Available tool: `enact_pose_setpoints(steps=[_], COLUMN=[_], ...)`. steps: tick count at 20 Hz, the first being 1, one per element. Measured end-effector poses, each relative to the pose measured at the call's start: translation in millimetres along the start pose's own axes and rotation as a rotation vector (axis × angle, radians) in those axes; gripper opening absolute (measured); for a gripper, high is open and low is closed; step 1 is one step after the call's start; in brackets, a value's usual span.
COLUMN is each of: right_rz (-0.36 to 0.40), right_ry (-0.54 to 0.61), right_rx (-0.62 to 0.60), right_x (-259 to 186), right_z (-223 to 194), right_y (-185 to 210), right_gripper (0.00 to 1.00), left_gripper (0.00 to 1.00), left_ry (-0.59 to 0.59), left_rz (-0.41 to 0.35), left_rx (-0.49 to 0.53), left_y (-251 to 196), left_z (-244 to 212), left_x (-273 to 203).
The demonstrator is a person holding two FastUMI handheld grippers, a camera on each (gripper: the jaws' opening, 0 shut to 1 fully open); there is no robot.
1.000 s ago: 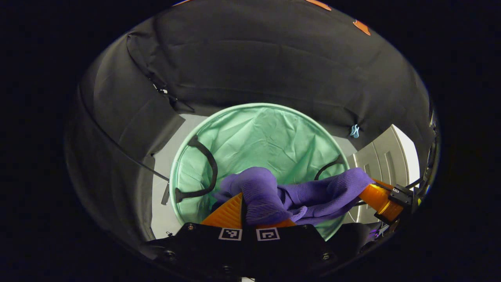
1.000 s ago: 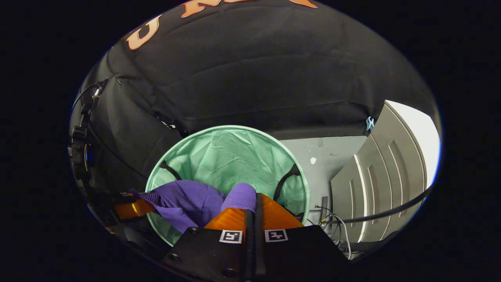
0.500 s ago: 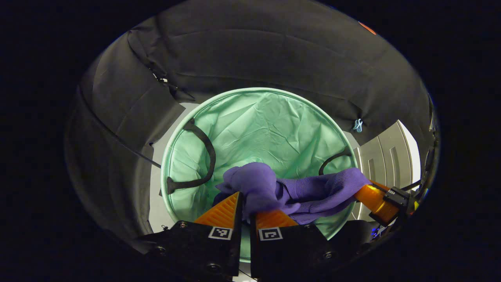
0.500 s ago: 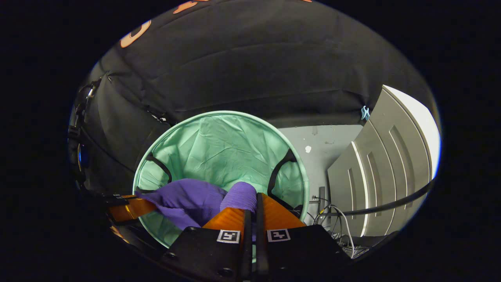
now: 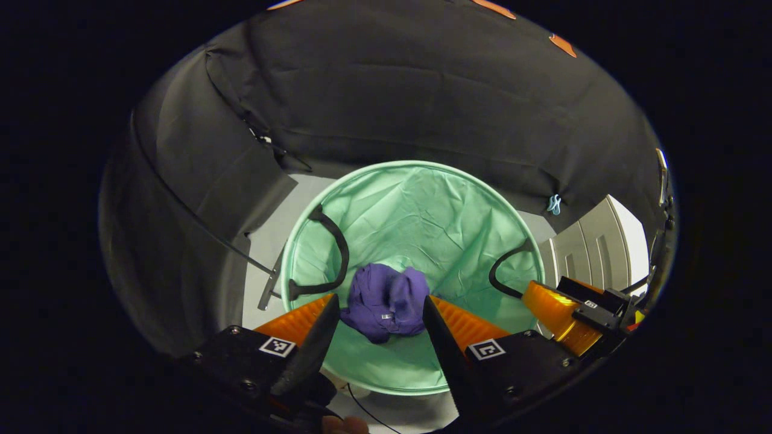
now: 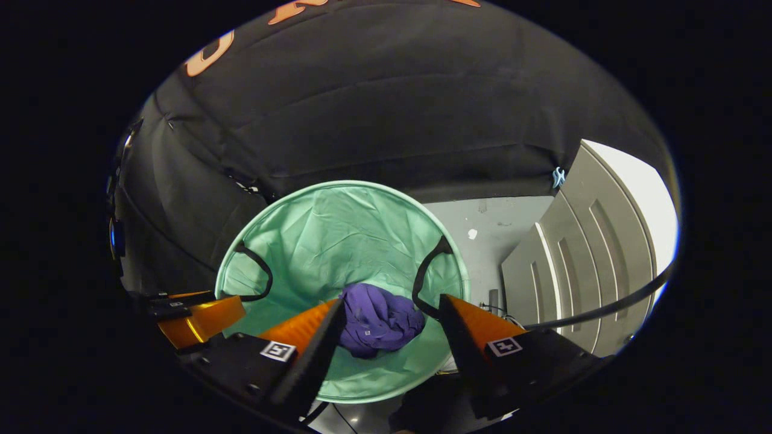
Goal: Grasp the clothes on the hanger with both hands and then place them into the laundry hamper below.
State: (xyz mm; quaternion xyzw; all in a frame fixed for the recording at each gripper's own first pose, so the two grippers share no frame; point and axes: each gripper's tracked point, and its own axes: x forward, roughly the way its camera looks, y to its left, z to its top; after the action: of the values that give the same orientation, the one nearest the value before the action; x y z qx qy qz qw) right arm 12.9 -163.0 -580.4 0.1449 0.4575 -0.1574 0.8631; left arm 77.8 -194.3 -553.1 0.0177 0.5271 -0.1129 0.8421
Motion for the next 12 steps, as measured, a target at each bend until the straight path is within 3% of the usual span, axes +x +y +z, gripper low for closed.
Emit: enact_pose_setpoints(steps=[4, 12], right_rz=[0.002, 0.013], right_ry=[-0.051, -0.21], right_rx=[-0.025, -0.051], right_x=[-28, -95], right_z=[12, 61], right_y=[6, 20], right_gripper=[0.99, 0.99], left_gripper=[0.9, 0.9], left_ry=[-0.055, -0.219], left_rz=[-0.036, -0.022], left_rx=[-0.041, -0.051], left_y=[-3, 3], left_z=[11, 52], left_x=[-28, -91])
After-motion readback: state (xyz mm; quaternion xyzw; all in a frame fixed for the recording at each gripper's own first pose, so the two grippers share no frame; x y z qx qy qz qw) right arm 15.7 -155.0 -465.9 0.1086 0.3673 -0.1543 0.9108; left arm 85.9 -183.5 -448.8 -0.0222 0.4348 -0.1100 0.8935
